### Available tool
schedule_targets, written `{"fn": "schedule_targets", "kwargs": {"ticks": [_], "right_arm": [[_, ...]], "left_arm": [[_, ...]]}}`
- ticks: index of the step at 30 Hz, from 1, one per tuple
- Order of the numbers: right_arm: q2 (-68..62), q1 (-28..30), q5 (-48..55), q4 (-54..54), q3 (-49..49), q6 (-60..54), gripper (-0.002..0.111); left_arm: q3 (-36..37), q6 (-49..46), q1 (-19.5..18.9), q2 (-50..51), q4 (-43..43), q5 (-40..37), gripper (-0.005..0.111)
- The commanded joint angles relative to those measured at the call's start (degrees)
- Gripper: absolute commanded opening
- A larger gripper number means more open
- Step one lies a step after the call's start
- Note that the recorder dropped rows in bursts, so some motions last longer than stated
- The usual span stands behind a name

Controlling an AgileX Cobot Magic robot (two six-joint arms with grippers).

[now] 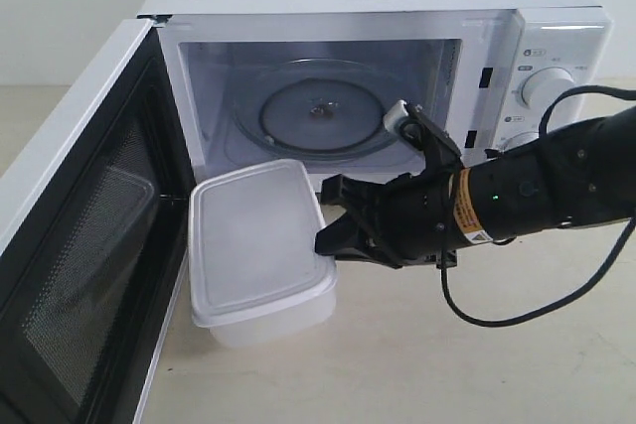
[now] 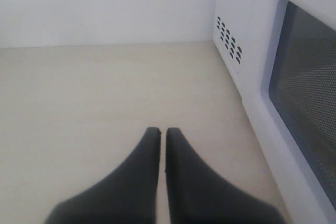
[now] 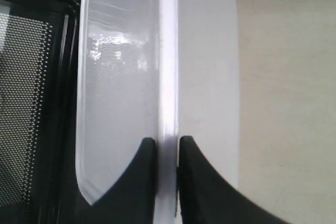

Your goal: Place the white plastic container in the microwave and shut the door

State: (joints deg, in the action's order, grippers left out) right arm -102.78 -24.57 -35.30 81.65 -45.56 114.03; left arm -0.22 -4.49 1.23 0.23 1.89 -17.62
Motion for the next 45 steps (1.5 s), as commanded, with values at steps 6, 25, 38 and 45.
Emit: {"fn": "schedule_targets", "kwargs": {"ticks": [6,25,38,45], "right_arm": [[-6.40,0.03,-7.89,0.10,0.21,-2.34,0.000],[-7.69,0.03,-12.22,-1.35,-1.88,-6.66,0.019],[-7.69,0.03,-8.96,-3.48,-1.88,-5.95,0.051],[-7.69,0.03,-8.69,-4.42,-4.31,-3.99,0.051]], "left_arm": [[0.22,-0.07,-0.24,-0.23,0.24,0.06,0.004],[0.22,-0.07,-0.24,-0.23,0.24,0.06,0.004],[0.22,-0.07,-0.24,-0.23,0.24,0.06,0.004],[0.22,-0.07,-0.24,-0.23,0.24,0.06,0.004]]}}
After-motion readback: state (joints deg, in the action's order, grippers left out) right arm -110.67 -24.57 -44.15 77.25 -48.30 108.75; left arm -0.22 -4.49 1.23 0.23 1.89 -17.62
